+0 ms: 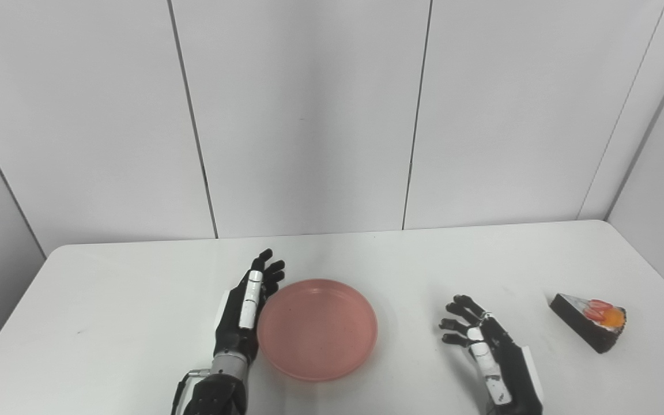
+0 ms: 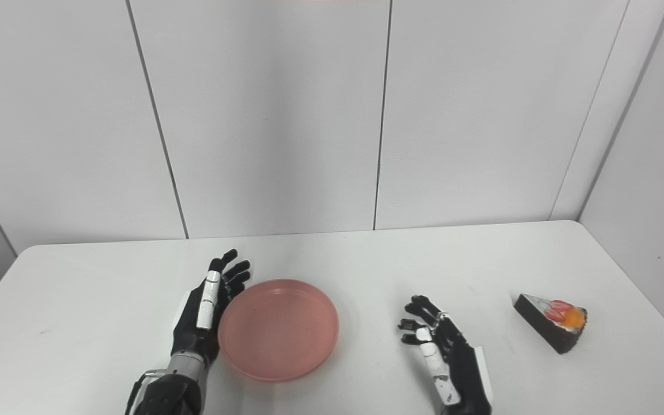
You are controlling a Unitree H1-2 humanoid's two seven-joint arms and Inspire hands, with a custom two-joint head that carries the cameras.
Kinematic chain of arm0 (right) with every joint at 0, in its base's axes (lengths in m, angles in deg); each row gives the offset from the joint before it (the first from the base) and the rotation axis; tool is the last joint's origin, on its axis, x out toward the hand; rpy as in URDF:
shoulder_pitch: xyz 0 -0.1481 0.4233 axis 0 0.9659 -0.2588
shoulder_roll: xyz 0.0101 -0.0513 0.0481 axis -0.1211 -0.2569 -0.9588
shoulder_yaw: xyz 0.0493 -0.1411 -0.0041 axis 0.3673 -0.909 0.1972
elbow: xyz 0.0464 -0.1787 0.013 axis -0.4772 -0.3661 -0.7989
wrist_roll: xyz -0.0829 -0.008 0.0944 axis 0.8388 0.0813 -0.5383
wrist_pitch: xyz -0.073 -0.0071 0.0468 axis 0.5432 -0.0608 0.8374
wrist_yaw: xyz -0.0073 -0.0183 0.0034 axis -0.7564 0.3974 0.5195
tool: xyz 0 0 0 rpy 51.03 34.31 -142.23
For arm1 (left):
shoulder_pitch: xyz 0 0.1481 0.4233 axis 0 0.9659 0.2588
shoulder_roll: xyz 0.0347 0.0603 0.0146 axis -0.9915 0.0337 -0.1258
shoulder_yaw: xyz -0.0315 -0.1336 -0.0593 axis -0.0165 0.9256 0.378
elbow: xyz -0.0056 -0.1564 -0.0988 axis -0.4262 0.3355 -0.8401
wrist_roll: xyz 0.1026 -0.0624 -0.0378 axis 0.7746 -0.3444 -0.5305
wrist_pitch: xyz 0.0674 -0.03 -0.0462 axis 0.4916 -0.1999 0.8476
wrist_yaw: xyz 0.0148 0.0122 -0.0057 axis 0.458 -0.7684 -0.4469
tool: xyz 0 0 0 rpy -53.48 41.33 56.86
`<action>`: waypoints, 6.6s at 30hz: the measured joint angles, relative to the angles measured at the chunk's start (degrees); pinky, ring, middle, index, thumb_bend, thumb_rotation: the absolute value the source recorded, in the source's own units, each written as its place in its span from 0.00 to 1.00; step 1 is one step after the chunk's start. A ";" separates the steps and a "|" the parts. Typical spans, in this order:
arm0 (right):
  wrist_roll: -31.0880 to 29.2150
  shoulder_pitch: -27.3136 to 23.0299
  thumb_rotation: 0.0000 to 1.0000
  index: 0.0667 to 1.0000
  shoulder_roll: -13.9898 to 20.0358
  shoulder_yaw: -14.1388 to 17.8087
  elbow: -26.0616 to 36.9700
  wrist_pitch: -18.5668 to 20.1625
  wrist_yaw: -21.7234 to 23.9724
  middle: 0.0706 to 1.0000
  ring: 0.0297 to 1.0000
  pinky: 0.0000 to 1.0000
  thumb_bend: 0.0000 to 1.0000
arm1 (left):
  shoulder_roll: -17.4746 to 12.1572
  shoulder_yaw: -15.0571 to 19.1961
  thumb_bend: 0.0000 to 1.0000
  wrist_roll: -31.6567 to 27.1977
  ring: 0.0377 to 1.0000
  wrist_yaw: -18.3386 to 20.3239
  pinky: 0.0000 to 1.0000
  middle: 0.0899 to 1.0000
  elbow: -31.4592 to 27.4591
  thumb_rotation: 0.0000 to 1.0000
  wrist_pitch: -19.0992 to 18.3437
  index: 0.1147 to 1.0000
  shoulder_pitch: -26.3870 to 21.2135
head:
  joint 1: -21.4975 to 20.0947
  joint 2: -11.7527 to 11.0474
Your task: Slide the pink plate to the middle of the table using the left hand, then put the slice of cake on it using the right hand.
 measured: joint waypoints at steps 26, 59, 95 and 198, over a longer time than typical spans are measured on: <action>16.94 1.21 0.90 0.81 5.90 -0.87 20.78 12.04 -2.05 0.76 0.67 0.57 0.75 | -2.91 4.05 0.84 -7.24 0.78 4.86 0.83 0.74 1.79 0.85 2.66 0.78 -0.28 | -3.61 0.27; 57.89 -8.41 0.64 0.78 38.75 3.45 11.87 29.53 19.21 0.80 0.79 0.67 1.00 | -1.83 3.07 0.79 -7.10 0.79 5.88 0.83 0.76 0.26 0.90 2.73 0.80 0.40 | -3.09 -0.62; 43.71 -10.81 0.57 0.76 39.09 -3.33 -9.16 27.11 7.06 0.76 0.73 0.60 0.91 | -1.21 2.33 0.76 -7.10 0.76 5.94 0.82 0.75 -2.08 0.88 -0.05 0.78 1.69 | -1.94 -0.09; 40.75 -27.84 0.00 0.48 18.72 -25.57 -10.97 8.45 11.43 0.38 0.33 0.28 0.52 | 6.47 -3.86 0.66 1.93 0.70 -2.38 0.78 0.75 -7.47 0.97 -1.80 0.82 5.11 | 22.93 0.53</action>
